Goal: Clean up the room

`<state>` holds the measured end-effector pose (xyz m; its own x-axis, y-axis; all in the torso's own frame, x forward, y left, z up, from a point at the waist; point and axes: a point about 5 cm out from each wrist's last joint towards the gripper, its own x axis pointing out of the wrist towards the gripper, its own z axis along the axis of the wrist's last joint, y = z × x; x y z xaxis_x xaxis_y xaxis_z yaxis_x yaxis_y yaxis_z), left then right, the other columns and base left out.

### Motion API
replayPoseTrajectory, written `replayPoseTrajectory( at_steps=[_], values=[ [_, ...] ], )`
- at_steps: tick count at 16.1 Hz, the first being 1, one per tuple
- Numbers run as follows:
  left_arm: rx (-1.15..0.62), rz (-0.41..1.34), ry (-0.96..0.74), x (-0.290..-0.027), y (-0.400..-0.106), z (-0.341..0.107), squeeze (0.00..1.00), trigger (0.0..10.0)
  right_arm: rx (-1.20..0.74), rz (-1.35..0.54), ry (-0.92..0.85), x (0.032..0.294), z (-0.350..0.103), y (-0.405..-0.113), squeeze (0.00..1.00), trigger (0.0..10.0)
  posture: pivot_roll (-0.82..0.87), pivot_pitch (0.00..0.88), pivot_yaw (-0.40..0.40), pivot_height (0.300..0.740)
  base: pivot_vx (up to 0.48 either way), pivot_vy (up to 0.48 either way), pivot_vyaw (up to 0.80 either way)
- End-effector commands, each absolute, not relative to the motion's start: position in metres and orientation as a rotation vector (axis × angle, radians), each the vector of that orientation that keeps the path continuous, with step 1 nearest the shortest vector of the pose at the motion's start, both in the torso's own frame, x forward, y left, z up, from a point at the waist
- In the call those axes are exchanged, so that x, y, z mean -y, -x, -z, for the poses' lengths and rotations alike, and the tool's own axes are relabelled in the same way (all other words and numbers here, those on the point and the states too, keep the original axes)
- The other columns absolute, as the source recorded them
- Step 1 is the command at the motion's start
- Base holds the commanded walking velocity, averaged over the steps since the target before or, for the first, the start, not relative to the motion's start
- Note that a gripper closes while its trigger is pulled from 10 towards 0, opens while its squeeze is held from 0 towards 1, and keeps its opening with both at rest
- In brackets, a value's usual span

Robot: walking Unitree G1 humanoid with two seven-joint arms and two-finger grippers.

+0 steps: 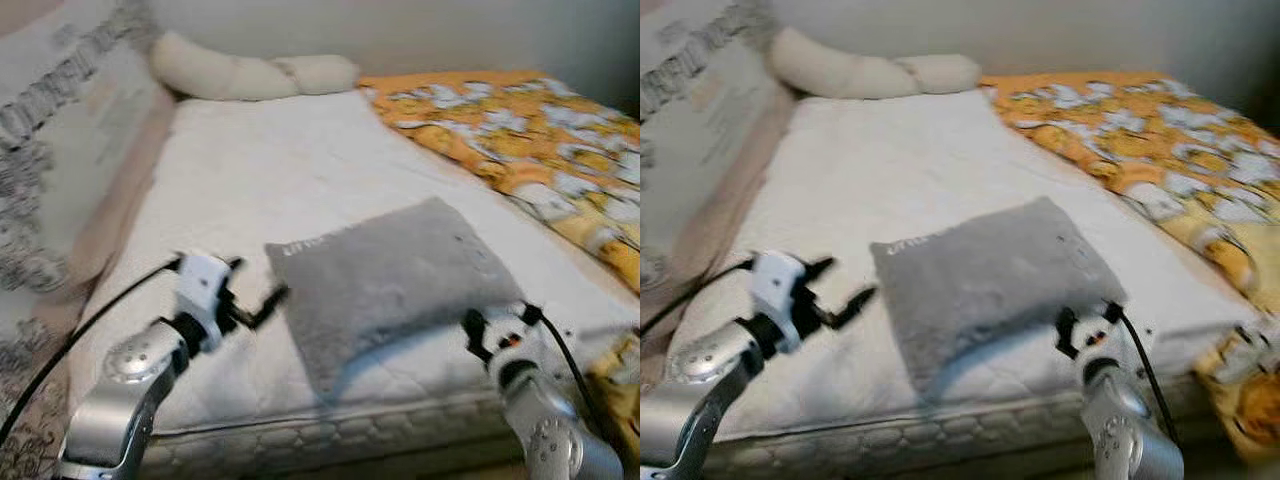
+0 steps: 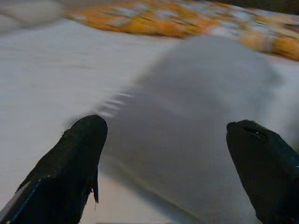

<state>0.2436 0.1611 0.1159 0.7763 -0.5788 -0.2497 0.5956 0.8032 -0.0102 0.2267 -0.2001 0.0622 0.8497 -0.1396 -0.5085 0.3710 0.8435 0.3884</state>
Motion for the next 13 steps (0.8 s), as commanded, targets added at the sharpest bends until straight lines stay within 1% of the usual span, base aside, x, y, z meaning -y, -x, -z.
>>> replayPoseTrajectory(
  at_steps=[1,2,3,5,6,7,9,11,13],
  values=[
    [-0.271,0.719,-0.056,-0.155,-0.238,-0.117,0.0,10.0,-0.469,0.217,-0.616,0.188,-0.063,-0.235,1.0,10.0,-0.12,0.0,0.008,0.74,0.0,0.0,0.0],
    [-0.285,0.756,-0.05,-0.153,-0.236,-0.117,0.0,10.0,-0.464,0.204,-0.65,0.186,-0.063,-0.237,1.0,10.0,-0.12,0.0,0.008,0.74,0.0,0.0,0.0],
    [-0.329,0.841,-0.057,-0.148,-0.23,-0.114,0.0,10.0,-0.46,0.151,-0.756,0.179,-0.057,-0.247,1.0,10.0,-0.12,0.0,0.019,0.74,0.0,0.0,0.0],
    [-0.333,0.848,-0.058,-0.147,-0.23,-0.113,0.0,10.0,-0.469,0.136,-0.784,0.177,-0.051,-0.251,1.0,10.0,-0.12,0.0,0.021,0.74,0.0,0.0,0.0],
    [-0.338,0.846,-0.057,-0.146,-0.231,-0.113,0.0,10.0,-0.495,0.152,-0.814,0.177,-0.04,-0.257,0.44,10.0,-0.12,0.0,0.023,0.74,0.0,0.0,0.0],
    [-0.337,0.839,-0.055,-0.145,-0.232,-0.114,0.0,10.0,-0.502,0.143,-0.836,0.176,-0.035,-0.264,0.0,10.0,-0.11,0.0,0.026,0.74,0.0,0.0,0.0],
    [-0.336,0.834,-0.052,-0.146,-0.232,-0.114,0.0,10.0,-0.503,0.137,-0.849,0.175,-0.034,-0.269,0.0,10.0,-0.11,0.0,0.026,0.74,0.0,0.0,0.0],
    [-0.33,0.822,-0.057,-0.146,-0.231,-0.115,0.0,10.0,-0.458,0.097,-0.885,0.176,-0.038,-0.292,0.0,10.0,-0.1,0.0,0.021,0.74,0.0,0.0,0.0],
    [-0.327,0.82,-0.058,-0.145,-0.23,-0.116,0.0,10.0,-0.42,0.075,-0.903,0.176,-0.044,-0.301,0.0,10.0,-0.09,0.0,0.017,0.74,0.0,0.0,0.0]
  ],
)
